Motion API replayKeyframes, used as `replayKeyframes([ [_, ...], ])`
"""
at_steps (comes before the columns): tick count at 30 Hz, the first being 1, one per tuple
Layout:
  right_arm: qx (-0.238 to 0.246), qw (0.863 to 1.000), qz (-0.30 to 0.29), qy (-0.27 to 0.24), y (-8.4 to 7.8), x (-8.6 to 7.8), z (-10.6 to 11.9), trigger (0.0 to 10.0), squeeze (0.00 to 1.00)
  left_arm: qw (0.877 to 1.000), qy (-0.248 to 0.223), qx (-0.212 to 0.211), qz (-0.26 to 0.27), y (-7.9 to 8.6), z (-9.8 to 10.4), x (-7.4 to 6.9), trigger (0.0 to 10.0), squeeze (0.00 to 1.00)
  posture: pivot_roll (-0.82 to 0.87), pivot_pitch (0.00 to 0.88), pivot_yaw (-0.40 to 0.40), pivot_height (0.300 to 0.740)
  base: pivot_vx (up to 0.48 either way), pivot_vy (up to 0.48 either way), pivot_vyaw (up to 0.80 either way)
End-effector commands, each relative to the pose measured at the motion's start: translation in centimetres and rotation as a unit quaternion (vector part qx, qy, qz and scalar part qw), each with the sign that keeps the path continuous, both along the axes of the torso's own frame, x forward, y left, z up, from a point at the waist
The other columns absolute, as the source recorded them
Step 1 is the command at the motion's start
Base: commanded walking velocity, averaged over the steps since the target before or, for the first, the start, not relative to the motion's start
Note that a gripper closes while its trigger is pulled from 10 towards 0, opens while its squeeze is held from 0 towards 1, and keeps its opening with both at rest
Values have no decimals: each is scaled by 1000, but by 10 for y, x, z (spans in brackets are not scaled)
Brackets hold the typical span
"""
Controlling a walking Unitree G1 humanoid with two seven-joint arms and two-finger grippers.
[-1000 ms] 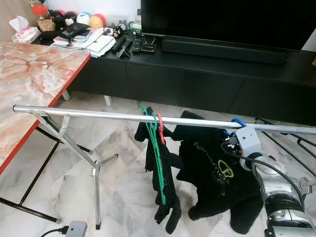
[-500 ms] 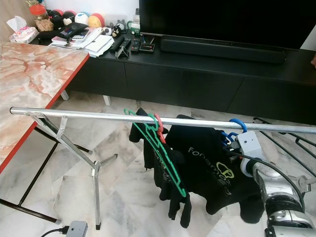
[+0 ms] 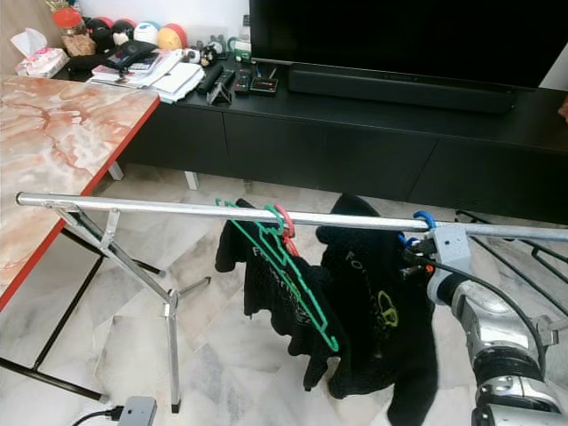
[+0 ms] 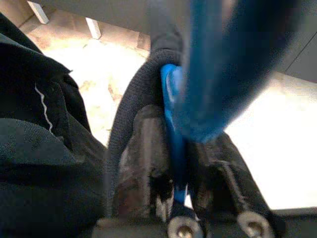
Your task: Hang hanger
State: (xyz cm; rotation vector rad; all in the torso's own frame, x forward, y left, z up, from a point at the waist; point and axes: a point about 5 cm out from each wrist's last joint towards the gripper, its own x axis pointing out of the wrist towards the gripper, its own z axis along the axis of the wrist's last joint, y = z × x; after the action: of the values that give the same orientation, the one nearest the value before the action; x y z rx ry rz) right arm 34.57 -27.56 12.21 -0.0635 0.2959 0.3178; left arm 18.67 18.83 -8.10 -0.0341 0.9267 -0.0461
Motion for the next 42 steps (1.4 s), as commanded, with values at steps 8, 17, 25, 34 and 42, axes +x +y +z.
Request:
replayKeyframes([
  [8, -23, 999, -18, 46, 2, -12, -26, 0, 0, 1000, 22, -2, -6, 1, -5, -10, 10000, 0, -78, 195, -15, 740, 0, 0, 0],
  [17, -84, 993, -36, 76, 1, -14, -36, 4353, 0, 1000, 26, -1, -10, 1, -5, -11, 10000, 0, -74, 194, -15, 740, 0, 0, 0],
  [25, -97, 990, -74, 65, -1, -10, -31, 10000, 0, 1000, 27, -2, -11, 1, -5, -11, 10000, 0, -79, 193, -16, 740, 0, 0, 0],
  [34, -22, 987, -160, -10, 11, -5, -17, 10000, 0, 1000, 28, -1, -11, 1, -6, -12, 10000, 0, -82, 196, -16, 740, 0, 0, 0],
  [42, 56, 963, -230, -129, 37, -20, 0, 10000, 0, 1000, 29, 0, -11, 2, -7, -15, 10000, 0, -88, 203, -12, 740, 0, 0, 0],
])
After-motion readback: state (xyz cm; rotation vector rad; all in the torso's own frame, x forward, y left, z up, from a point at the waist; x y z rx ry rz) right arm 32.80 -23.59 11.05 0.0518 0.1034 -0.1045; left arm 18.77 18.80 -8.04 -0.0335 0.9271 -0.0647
